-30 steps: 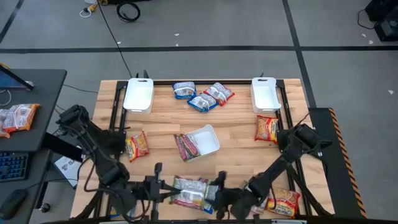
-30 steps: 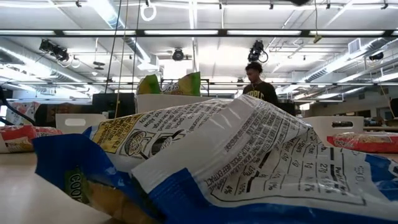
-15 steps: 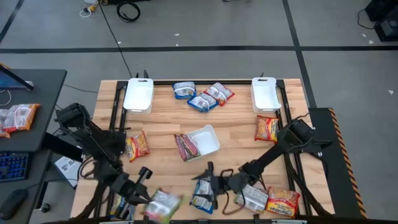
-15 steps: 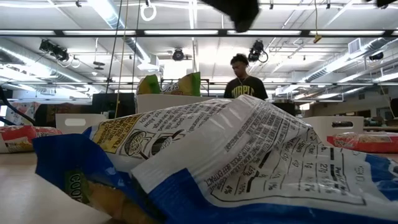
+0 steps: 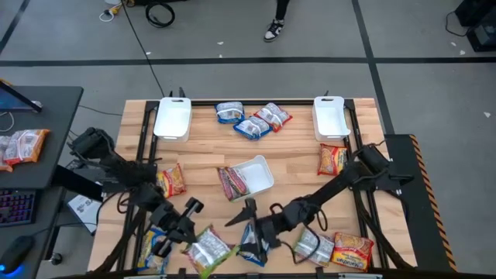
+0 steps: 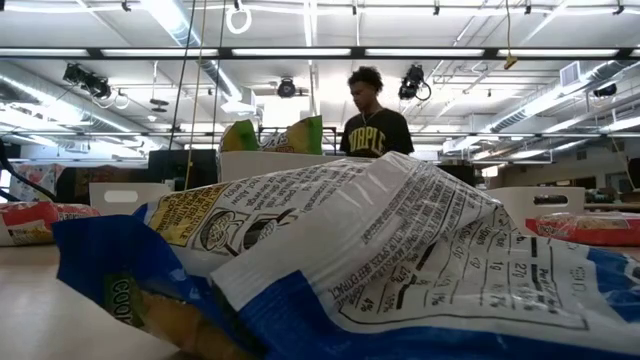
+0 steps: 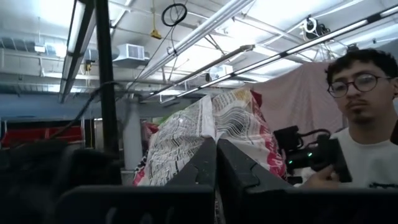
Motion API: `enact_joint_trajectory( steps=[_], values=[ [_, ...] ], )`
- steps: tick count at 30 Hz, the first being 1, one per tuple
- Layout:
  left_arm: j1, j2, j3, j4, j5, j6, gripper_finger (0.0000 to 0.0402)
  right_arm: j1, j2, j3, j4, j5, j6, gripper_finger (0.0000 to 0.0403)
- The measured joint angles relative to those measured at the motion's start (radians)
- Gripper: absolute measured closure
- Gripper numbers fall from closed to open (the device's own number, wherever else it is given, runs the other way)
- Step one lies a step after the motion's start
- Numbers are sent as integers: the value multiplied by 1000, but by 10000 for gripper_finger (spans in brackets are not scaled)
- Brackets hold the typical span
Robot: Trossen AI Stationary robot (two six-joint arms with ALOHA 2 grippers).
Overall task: Sort Maruchan noodles
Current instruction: Put the green noodle pack into the bottom white bin
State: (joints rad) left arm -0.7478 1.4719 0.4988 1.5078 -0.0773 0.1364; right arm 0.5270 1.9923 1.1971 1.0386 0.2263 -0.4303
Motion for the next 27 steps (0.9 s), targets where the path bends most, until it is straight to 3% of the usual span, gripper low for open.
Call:
enact_joint_trajectory(
  steps=[4,9,19,27],
  values=[
    [19,0,0,1,1,-21,396,27,0,51,-28,48,-202,74],
    [25,0,6,0,23,-22,396,21,0,60,-26,53,-299,82],
    [95,1,7,-49,25,-70,396,-50,0,60,10,-126,-278,83],
    [151,1,7,-78,39,-82,395,-78,0,60,-9,-110,-217,114]
  ],
)
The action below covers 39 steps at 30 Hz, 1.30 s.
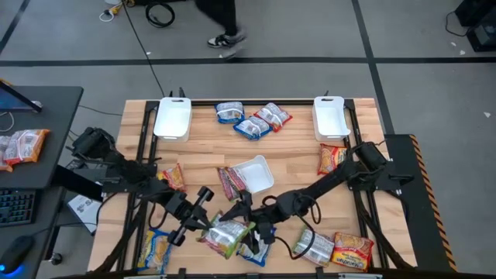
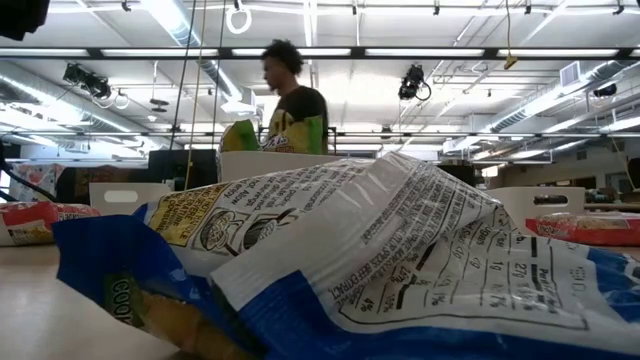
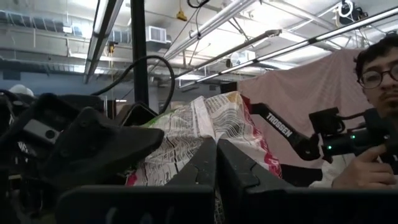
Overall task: Sort Maruchan noodles
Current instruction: Put the green noodle pack into the bottom white bin
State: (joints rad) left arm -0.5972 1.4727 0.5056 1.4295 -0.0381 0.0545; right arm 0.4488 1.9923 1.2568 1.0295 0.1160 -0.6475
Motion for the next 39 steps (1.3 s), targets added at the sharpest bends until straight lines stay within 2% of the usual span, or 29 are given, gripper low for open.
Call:
enact_joint_trajectory(
  steps=[3,9,14,17,19,22,24,28,30,32,35,39],
  values=[
    [10,0,0,-9,2,-14,395,-12,0,0,-6,0,71,157],
    [13,-1,0,-24,-5,-19,391,-28,1,0,-22,-73,196,257],
    [10,-19,0,-101,-70,-17,341,-27,-18,0,-112,-58,332,263],
    [11,-97,-1,-250,-117,-16,293,-18,-73,0,-265,12,393,255],
    [11,-189,-1,-418,-179,-10,258,-10,-117,1,-389,95,435,247],
    [-14,-360,0,-715,-338,-18,210,-7,-200,0,-633,234,538,248],
    [-39,-472,1,-914,-477,-32,186,-25,-258,6,-817,305,662,253],
    [-75,-615,1,-1253,-706,-148,166,-105,-310,115,-1345,420,1013,259],
    [-74,-630,1,-1384,-759,-253,166,-157,-294,202,-1590,398,1155,259],
    [-65,-608,-1,-1480,-762,-361,168,-204,-258,302,-1790,331,1271,259],
    [-50,-525,-26,-1506,-731,-480,172,-270,-173,450,-2032,168,1375,259],
    [-46,-370,-43,-1484,-687,-607,174,-334,-48,591,-2268,9,1425,259]
  ],
)
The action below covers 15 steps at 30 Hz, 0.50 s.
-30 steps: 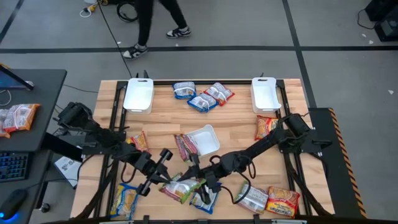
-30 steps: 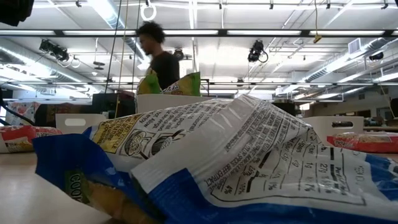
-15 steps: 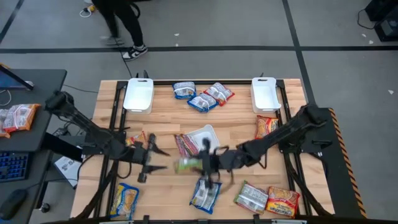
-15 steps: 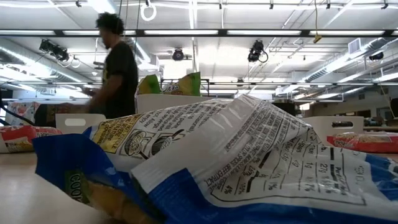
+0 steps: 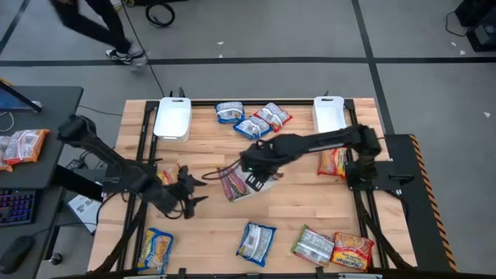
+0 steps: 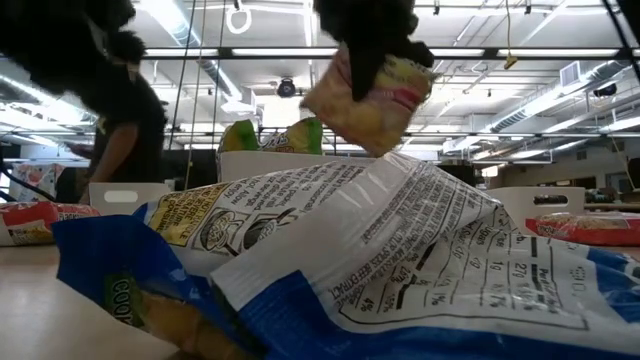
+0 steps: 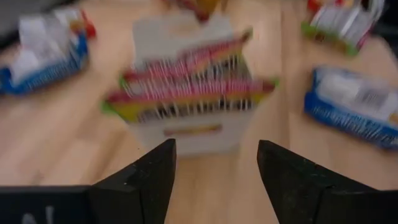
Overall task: Sort Maruchan noodles
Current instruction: Put the green noodle pack into the bottom white bin
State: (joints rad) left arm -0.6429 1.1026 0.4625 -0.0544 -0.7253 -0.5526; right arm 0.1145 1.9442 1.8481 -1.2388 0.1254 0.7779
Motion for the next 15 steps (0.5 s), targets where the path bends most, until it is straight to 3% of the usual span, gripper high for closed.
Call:
enact_joint_trajectory(
  steps=[3,7,15],
  values=[
    [0,125,-3,31,6,-51,174,-27,76,56,-92,-46,37,259],
    [16,285,-3,183,-16,-62,175,-51,142,80,-80,-79,87,259],
    [131,541,-2,532,-21,67,175,-64,226,81,-24,-225,165,258]
  ],
)
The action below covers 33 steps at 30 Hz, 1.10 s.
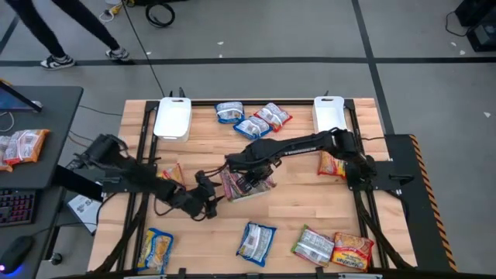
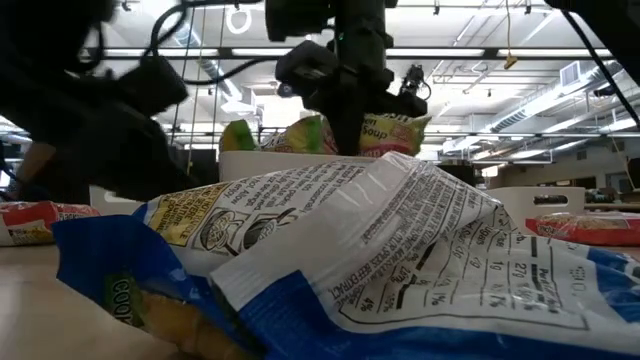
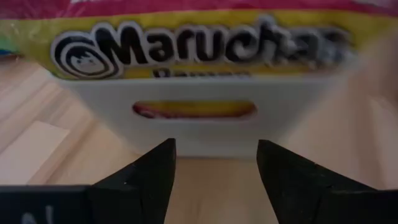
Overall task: Sort Maruchan noodles
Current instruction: Put the green noodle pack into the bottom white bin
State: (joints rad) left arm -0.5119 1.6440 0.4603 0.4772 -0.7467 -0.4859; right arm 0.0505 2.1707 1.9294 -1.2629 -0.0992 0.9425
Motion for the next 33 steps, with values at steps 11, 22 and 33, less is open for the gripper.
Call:
enact_joint_trajectory(
  steps=[11,22,33],
  values=[
    [100,149,41,299,136,244,175,-3,50,-2,-4,-28,168,247],
    [91,168,58,271,141,296,175,17,20,-2,47,-67,161,178],
    [87,160,60,257,145,276,175,43,-130,1,65,114,-16,160]
  ],
)
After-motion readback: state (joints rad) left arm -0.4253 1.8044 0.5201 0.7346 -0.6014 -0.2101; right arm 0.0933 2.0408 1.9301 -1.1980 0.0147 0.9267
